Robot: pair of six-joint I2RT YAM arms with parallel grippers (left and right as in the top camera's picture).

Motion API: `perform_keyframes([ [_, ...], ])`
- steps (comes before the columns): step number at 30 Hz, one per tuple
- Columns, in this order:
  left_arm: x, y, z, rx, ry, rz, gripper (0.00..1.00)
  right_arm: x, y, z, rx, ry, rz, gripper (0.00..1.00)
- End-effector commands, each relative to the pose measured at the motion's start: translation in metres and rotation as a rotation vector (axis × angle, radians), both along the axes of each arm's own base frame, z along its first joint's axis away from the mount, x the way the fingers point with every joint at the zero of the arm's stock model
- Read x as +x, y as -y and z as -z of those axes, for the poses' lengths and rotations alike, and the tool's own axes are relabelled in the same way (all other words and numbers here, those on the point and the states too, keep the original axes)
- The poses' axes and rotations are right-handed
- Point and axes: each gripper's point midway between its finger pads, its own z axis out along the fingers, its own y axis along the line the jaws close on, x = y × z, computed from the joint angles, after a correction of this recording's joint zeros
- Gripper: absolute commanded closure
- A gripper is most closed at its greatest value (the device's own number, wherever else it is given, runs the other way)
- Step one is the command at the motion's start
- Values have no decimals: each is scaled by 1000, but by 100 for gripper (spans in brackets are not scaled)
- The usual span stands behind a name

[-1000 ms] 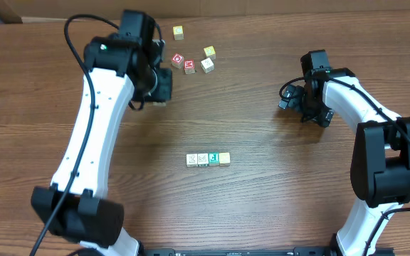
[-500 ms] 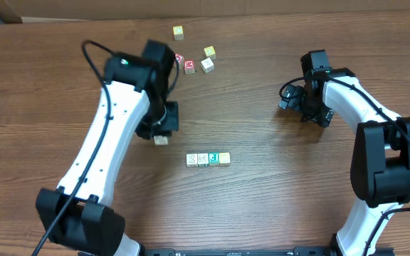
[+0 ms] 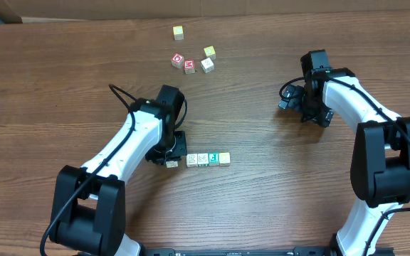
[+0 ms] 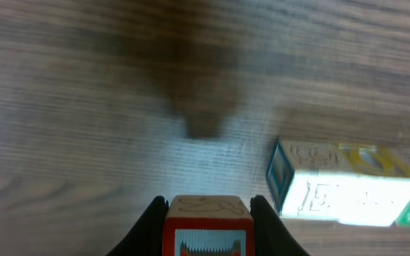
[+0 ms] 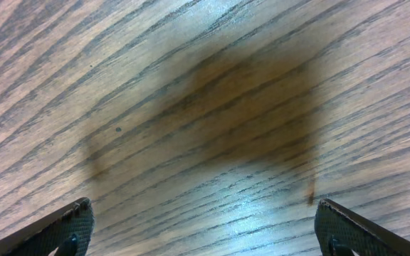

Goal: Flip 5 blocks
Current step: 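Set the red block down beside the row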

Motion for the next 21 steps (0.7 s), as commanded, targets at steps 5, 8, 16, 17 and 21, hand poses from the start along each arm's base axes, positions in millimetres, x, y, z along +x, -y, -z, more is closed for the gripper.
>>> perform_keyframes([
  [5,1,2,19,-1,60,-7,94,-1,2,0,-10,1,3,0],
  [8,4,4,25,-15,81,-10,92,-1,2,0,-10,1,3,0],
  [16,-1,2,29,-12,73,-6,78,-1,2,0,-10,1,3,0],
  [17,0,2,29,-12,73,-6,76,-1,2,0,-10,1,3,0],
  [21,0,2,29,-13,74,-9,71,-1,2,0,-10,1,3,0],
])
